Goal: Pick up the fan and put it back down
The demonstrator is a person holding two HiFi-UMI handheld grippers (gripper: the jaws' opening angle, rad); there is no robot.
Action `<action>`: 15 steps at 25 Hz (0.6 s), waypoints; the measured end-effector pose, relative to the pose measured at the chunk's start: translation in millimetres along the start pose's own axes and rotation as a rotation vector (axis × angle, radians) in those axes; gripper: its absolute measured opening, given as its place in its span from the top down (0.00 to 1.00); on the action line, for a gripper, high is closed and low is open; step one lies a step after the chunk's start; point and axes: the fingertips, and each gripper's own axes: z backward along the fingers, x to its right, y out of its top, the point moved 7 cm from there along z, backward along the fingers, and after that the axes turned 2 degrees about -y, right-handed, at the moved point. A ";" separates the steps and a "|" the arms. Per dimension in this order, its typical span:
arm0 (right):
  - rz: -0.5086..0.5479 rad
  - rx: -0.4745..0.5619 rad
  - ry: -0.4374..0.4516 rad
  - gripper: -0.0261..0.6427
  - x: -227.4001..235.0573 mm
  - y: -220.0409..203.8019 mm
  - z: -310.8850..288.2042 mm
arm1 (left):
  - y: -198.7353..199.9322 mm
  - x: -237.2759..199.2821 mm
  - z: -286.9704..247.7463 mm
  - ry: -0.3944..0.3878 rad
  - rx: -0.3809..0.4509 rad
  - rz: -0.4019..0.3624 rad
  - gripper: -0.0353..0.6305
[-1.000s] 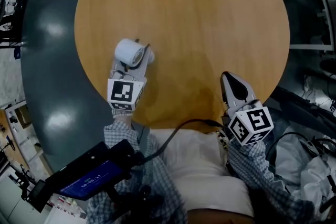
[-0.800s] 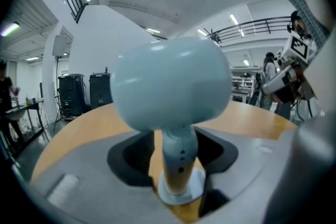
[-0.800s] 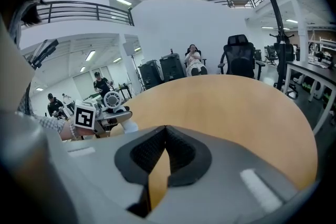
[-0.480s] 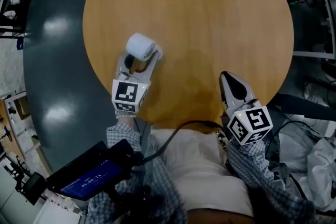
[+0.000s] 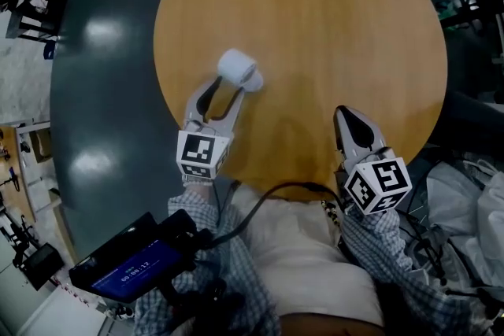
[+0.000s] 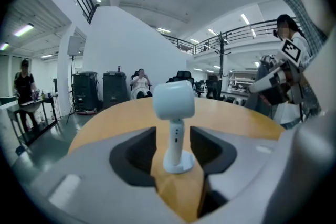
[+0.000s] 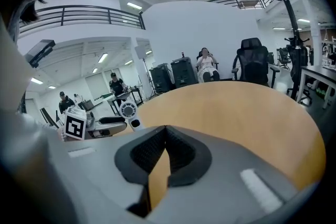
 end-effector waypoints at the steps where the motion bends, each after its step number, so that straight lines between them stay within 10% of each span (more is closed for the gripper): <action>1: 0.004 0.006 0.004 0.96 -8.3 1.9 -0.2 | 0.3 -4.1 10.6 0.006 0.005 0.000 0.67; 15: 0.052 0.132 0.052 0.96 -23.2 38.7 1.5 | 43.0 -6.7 61.0 0.148 0.112 0.009 0.86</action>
